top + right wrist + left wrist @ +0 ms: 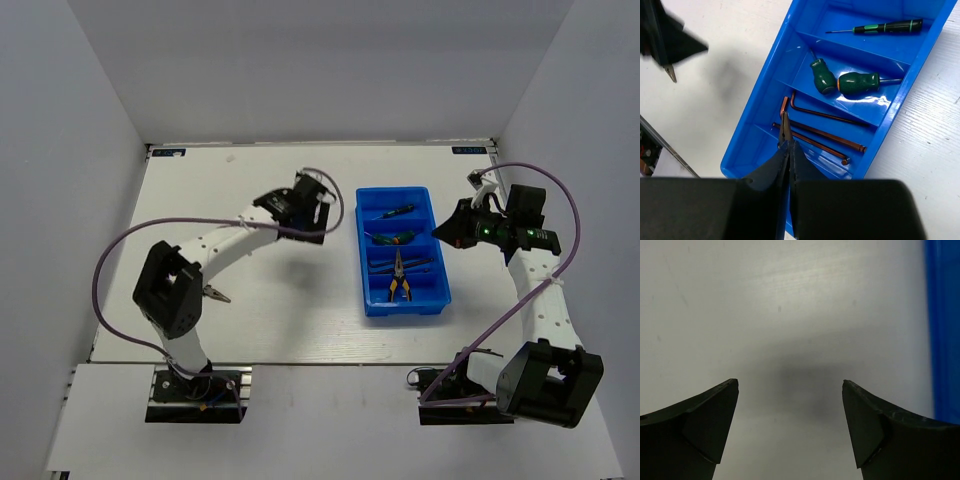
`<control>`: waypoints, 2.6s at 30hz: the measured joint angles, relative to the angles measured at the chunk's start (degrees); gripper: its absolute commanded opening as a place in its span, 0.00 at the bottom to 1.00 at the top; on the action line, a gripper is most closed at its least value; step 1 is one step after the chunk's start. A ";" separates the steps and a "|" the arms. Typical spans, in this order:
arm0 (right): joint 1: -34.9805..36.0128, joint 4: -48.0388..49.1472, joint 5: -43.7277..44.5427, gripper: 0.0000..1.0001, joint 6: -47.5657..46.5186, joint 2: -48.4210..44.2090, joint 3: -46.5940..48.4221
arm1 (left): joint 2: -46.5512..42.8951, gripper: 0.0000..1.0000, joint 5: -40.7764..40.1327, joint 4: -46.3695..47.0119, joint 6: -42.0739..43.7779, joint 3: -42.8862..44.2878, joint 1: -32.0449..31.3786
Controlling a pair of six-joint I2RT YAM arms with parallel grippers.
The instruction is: Sort the tools into containers
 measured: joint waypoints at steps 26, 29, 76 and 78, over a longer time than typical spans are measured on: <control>3.67 -5.62 -4.66 0.37 -3.74 2.73 2.67 | -27.50 0.55 6.16 1.27 -17.81 -29.42 46.97; 3.76 -5.64 -4.68 0.37 -3.74 2.73 2.67 | -23.06 0.55 8.04 1.49 -16.24 -31.41 49.35; 4.92 -5.55 -3.87 0.47 -4.96 2.21 2.64 | -6.69 0.00 20.09 7.69 -6.60 -24.68 51.10; 4.87 -5.51 -3.85 0.48 -5.03 2.21 2.64 | -10.78 0.00 24.61 8.09 -7.13 -24.90 50.49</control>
